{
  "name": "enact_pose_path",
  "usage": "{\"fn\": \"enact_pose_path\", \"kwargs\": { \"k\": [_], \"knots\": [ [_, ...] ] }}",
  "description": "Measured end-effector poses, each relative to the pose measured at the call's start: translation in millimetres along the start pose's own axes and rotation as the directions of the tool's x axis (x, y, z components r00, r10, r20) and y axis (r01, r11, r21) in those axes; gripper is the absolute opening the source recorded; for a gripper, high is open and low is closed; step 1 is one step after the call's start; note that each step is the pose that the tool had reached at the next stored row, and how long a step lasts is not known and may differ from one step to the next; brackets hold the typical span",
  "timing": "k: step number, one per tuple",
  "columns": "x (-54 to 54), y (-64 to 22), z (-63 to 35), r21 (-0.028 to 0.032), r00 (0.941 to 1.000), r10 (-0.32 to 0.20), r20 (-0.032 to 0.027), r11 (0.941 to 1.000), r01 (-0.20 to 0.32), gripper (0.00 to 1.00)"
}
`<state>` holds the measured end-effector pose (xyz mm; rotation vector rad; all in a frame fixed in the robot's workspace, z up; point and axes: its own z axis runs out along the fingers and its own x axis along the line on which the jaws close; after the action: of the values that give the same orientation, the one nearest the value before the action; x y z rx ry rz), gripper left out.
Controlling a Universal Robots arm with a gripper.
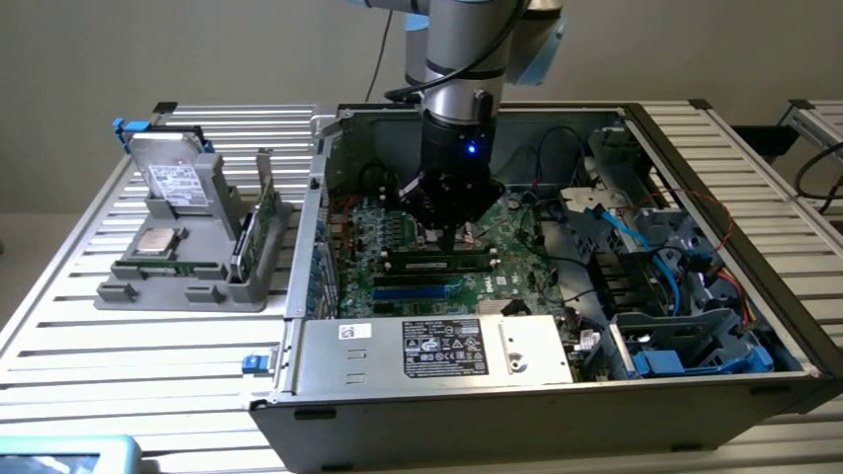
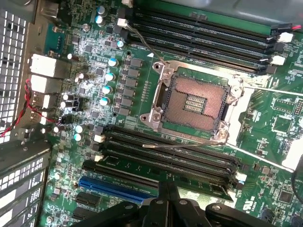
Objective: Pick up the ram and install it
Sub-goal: 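Press down the ram until it locks into place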
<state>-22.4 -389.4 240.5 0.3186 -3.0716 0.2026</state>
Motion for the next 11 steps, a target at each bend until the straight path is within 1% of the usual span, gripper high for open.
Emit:
{"fn": "enact_pose_path", "kwargs": {
  "k": [5, 8, 11],
  "knots": [
    [0.0, 0.0, 0.0, -0.0013, 0.998, 0.062, 0.0044, 0.9981, -0.062, 0.11],
    [0.0, 0.0, 0.0, -0.0019, 0.9951, 0.098, 0.0088, 0.9952, -0.098, 0.11],
    [0.0, 0.1, 0.0, -0.0027, 0.9908, 0.135, 0.0135, 0.9909, -0.135, 0.11]
  ]
}}
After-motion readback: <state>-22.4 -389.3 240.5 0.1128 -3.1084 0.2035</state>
